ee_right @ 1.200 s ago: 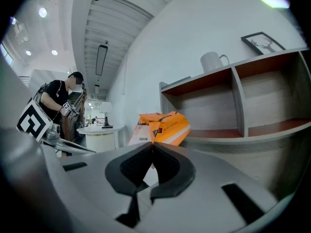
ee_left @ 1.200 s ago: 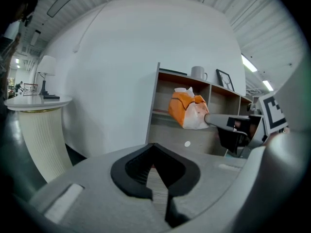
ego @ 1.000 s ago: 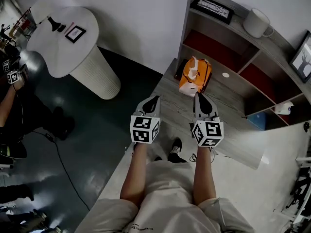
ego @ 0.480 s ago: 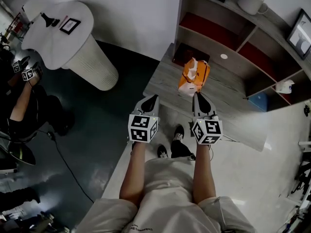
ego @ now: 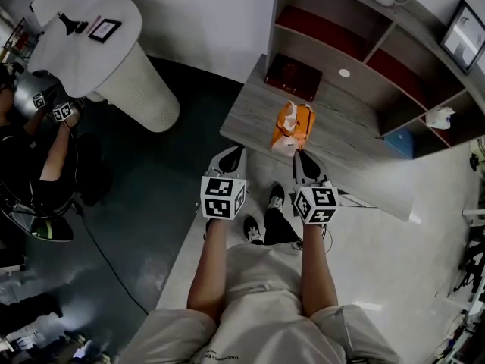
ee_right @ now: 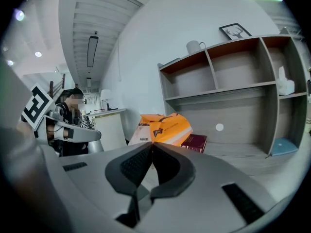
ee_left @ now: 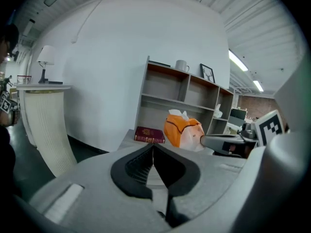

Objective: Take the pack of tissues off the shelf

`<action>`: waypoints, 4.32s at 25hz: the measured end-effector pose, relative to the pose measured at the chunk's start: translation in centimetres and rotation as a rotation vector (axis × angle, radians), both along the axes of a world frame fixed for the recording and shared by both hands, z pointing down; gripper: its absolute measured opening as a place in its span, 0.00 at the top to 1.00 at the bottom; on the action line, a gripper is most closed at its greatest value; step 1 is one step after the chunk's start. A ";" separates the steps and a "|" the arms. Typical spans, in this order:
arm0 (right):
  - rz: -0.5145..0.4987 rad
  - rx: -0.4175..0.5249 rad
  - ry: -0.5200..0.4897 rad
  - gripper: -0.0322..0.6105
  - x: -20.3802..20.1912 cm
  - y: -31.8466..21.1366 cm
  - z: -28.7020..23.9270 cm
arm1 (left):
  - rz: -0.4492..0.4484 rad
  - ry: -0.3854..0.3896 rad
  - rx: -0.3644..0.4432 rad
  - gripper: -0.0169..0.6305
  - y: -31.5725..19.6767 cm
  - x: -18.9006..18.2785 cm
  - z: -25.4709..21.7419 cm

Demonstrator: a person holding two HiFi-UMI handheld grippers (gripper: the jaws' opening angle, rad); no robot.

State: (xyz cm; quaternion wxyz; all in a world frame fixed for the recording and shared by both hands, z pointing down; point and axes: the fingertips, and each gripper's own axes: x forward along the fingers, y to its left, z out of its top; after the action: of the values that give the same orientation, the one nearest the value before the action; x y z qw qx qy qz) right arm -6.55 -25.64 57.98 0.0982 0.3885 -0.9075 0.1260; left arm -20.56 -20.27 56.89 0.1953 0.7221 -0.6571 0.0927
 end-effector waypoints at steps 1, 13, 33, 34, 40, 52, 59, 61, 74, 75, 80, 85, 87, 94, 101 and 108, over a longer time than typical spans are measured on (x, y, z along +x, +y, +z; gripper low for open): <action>-0.005 -0.001 0.010 0.92 0.1 0.4 0.3 | 0.005 -0.013 -0.006 0.96 0.3 0.3 0.3; -0.043 -0.003 0.067 0.92 2.1 2.7 1.3 | 0.008 -0.065 -0.012 0.96 2.4 3.1 1.6; -0.008 -0.019 0.044 0.92 4.6 0.7 1.6 | 0.142 -0.099 -0.027 0.96 -0.4 7.5 2.3; -0.004 -0.023 0.041 0.92 4.9 0.6 1.7 | 0.150 -0.092 -0.024 0.96 -0.5 7.9 2.3; 0.013 -0.041 0.025 0.92 5.5 0.3 2.2 | 0.172 -0.086 -0.027 0.96 -0.7 8.4 2.5; -0.013 -0.027 0.022 0.92 4.6 0.6 1.5 | 0.127 -0.087 -0.017 0.96 0.0 6.6 1.7; -0.012 -0.025 0.020 0.92 4.6 1.5 1.7 | 0.129 -0.092 -0.014 0.96 0.6 6.6 1.5; -0.005 -0.031 0.016 0.92 4.8 1.6 2.0 | 0.137 -0.097 -0.019 0.96 0.7 6.8 1.7; 0.006 -0.042 0.012 0.92 4.8 1.5 2.2 | 0.139 -0.091 -0.028 0.96 0.8 6.8 2.0; 0.004 -0.043 0.013 0.92 4.7 1.5 2.2 | 0.137 -0.090 -0.028 0.96 0.8 6.8 2.1; 0.001 -0.051 0.013 0.92 4.4 1.6 2.5 | 0.128 -0.083 -0.040 0.96 1.0 6.4 2.5; 0.009 -0.055 0.011 0.92 4.4 1.5 2.7 | 0.125 -0.080 -0.041 0.96 1.1 6.1 2.6; 0.008 -0.057 0.014 0.92 4.4 1.6 2.8 | 0.125 -0.079 -0.042 0.96 1.1 6.1 2.6; 0.011 -0.058 0.022 0.92 4.8 1.5 3.0 | 0.137 -0.078 -0.045 0.96 0.8 6.6 2.9; 0.009 -0.058 0.021 0.92 4.9 1.1 2.8 | 0.136 -0.073 -0.042 0.96 0.6 6.5 2.9; 0.001 -0.058 0.034 0.92 4.7 0.8 2.9 | 0.137 -0.074 -0.041 0.96 0.3 6.4 2.7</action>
State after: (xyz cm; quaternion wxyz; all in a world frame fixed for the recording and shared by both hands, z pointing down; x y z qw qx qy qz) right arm -1.88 -24.80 60.86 0.1248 0.3880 -0.9014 0.1460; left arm -14.18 -19.95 59.55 0.1790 0.7574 -0.6108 0.1459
